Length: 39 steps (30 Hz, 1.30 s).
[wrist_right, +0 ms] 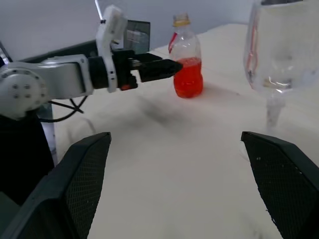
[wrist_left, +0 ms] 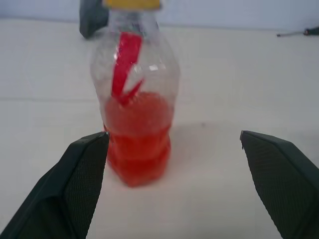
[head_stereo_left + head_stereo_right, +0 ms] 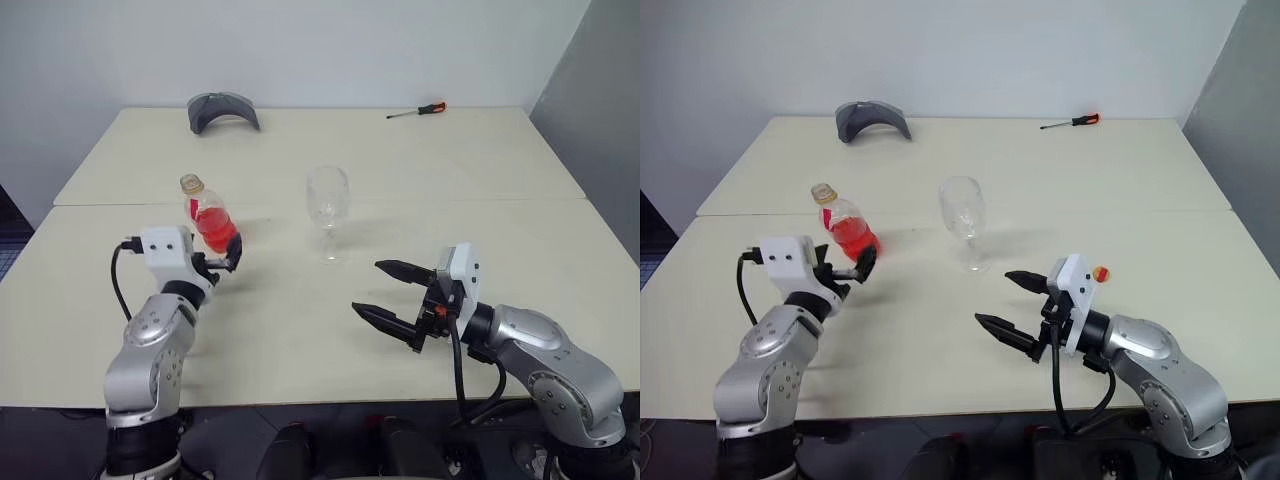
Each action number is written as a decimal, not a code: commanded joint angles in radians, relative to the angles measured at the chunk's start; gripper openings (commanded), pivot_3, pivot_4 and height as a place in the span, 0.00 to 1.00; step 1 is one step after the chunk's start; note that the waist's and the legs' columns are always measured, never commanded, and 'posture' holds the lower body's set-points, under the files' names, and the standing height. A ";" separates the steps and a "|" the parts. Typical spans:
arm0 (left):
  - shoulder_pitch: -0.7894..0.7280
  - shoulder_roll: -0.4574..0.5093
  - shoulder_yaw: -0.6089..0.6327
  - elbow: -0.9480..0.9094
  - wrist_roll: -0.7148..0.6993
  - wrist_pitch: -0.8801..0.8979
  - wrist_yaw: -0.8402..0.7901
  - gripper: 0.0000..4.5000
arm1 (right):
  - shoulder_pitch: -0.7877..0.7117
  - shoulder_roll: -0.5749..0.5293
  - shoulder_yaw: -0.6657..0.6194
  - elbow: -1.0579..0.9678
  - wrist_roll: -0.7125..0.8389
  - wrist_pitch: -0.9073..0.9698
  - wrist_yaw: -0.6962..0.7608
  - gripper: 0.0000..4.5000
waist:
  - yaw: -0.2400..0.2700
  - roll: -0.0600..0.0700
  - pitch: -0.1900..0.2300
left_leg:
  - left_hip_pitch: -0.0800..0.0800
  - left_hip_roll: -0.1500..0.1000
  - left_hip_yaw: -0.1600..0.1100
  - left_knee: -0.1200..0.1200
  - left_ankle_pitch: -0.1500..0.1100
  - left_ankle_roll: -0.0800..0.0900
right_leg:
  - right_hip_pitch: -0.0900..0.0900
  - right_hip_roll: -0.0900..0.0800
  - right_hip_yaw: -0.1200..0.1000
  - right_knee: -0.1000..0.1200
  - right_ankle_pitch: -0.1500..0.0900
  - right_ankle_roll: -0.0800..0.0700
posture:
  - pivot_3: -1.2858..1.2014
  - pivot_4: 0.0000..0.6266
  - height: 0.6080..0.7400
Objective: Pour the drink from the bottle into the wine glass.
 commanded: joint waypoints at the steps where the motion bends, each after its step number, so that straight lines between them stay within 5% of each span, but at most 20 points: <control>1: -0.039 0.026 0.035 0.034 0.018 -0.046 -0.006 1.00 | -0.040 0.001 -0.023 -0.016 0.044 -0.004 -0.018 0.99 | 0.001 0.000 0.000 | 0.000 0.000 0.000 0.000 0.000 0.000 | 0.000 0.000 0.000 0.000 0.000 0.000 | 0.52 0.24 1.00; 39: -0.270 0.061 -0.002 0.492 0.093 -0.305 -0.146 1.00 | -0.165 0.001 -0.036 0.013 0.158 0.054 -0.180 0.99 | 0.001 0.000 0.000 | -0.001 0.000 -0.001 0.001 0.000 0.000 | -0.001 -0.001 -0.001 0.000 0.000 0.000 | 0.52 0.24 1.00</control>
